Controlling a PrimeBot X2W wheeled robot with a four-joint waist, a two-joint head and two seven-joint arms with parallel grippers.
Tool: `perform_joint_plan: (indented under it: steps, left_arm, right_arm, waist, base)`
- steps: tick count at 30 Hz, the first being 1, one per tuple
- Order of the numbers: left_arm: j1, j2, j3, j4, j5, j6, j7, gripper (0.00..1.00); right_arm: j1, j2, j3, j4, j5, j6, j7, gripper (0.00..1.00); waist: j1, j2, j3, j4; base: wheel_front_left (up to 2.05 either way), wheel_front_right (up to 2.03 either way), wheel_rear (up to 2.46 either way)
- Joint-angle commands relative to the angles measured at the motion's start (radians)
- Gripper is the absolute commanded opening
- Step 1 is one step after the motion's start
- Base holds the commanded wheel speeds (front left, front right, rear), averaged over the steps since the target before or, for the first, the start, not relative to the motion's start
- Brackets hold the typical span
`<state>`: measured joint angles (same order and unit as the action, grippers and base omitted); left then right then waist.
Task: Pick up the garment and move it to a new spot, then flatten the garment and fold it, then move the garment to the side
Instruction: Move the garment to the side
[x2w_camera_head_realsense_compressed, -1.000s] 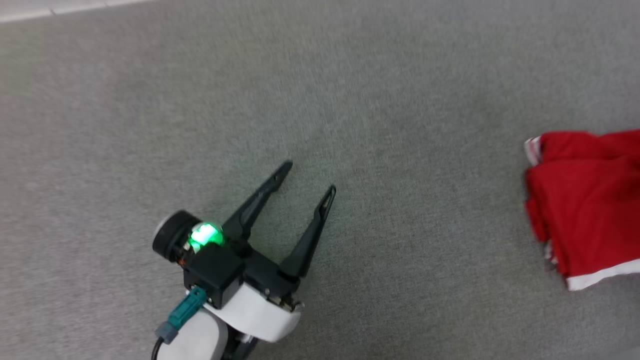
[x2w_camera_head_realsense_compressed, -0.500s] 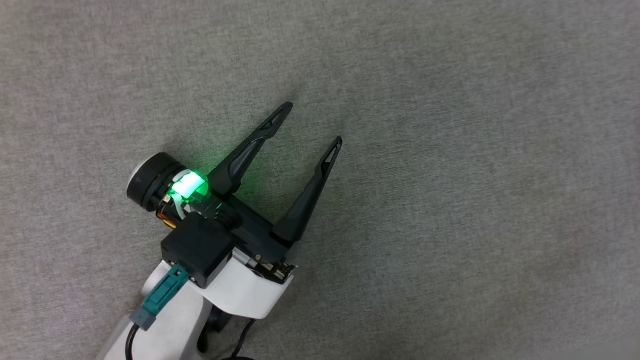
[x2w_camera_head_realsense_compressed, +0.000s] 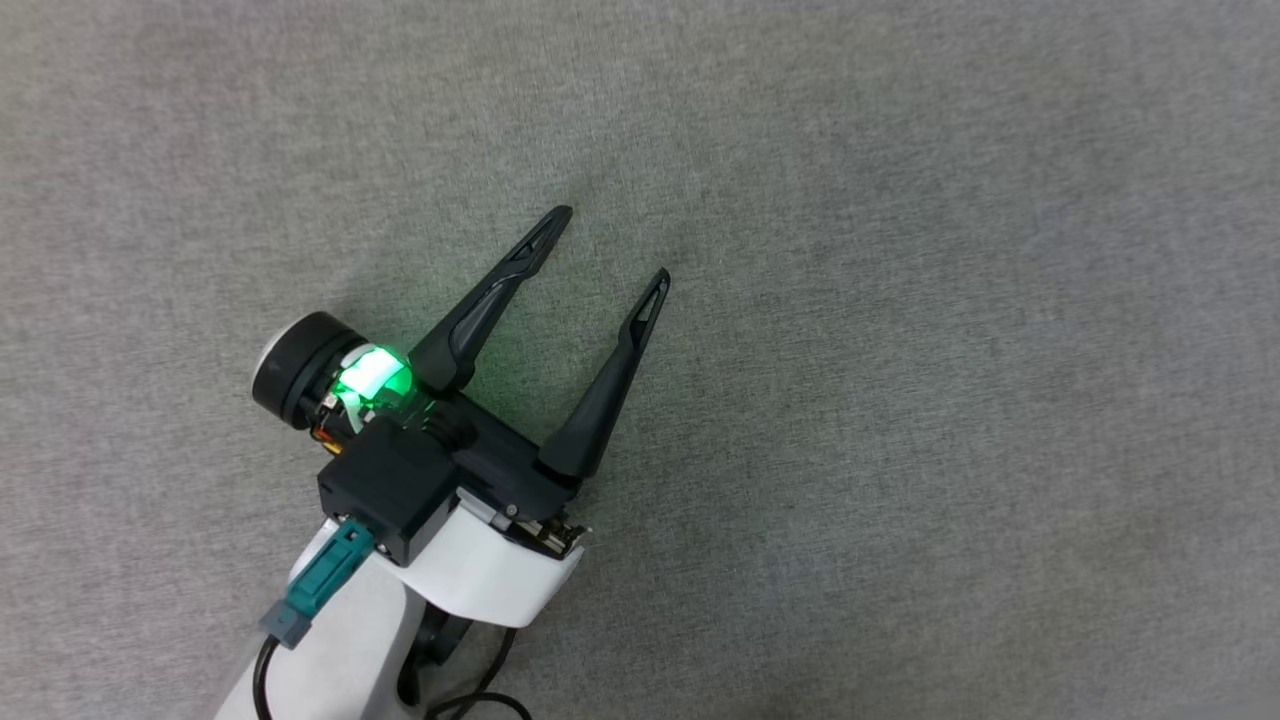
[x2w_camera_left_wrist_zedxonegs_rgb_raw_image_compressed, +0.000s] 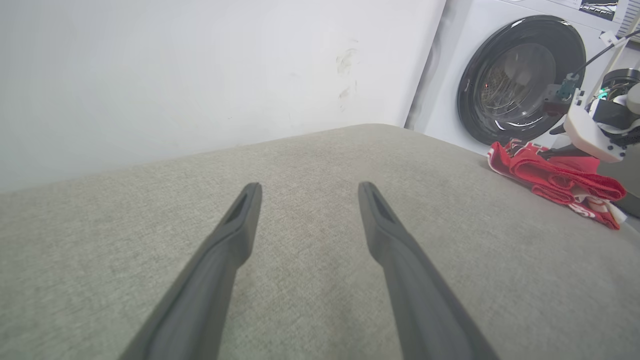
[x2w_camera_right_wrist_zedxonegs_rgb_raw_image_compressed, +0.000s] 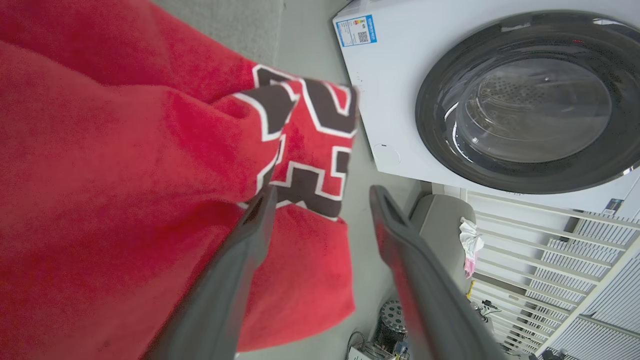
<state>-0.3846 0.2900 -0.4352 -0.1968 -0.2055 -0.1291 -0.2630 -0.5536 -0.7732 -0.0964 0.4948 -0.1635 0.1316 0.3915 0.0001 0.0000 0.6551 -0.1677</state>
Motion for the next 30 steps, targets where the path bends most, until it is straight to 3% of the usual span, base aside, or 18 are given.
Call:
perform_joint_plan:
  steps: [1, 6, 12, 21, 30]
  left_arm:
    - [0.017, -0.011, 0.007, 0.005, -0.001, -0.001, -0.002, 1.0]
    - [0.054, -0.041, 0.043, 0.029, -0.002, -0.001, -0.002, 1.0]
    - [0.115, -0.068, 0.135, 0.057, -0.01, 0.003, -0.002, 1.0]
    - [0.249, -0.122, 0.307, 0.069, -0.028, 0.016, -0.002, 1.0]
    - [0.343, -0.146, 0.348, 0.131, -0.009, 0.01, -0.002, 1.0]
  right_arm:
    - [-0.022, 0.005, -0.013, -0.018, -0.006, -0.002, 0.004, 1.0]
    - [-0.009, 0.047, -0.074, -0.101, -0.011, -0.002, -0.015, 1.0]
    - [0.033, 0.187, -0.139, -0.261, 0.055, -0.002, -0.08, 1.0]
    - [0.163, 0.462, -0.082, -0.541, 0.164, -0.002, -0.224, 1.0]
    - [0.362, 0.648, -0.034, -0.587, 0.233, -0.001, -0.384, 1.0]
  waist:
    - [-0.0001, 0.0, -0.039, 0.002]
    - [-0.0001, 0.0, -0.139, 0.016]
    - [-0.0001, 0.0, -0.268, 0.044]
    - [-0.0001, 0.0, -0.439, 0.079]
    - [-0.0001, 0.0, -0.523, 0.13]
  base:
    - [0.0, 0.0, 0.0]
    - [0.0, 0.0, 0.0]
    - [0.0, 0.0, 0.0]
    - [0.0, 0.0, 0.0]
    - [0.0, 0.0, 0.0]
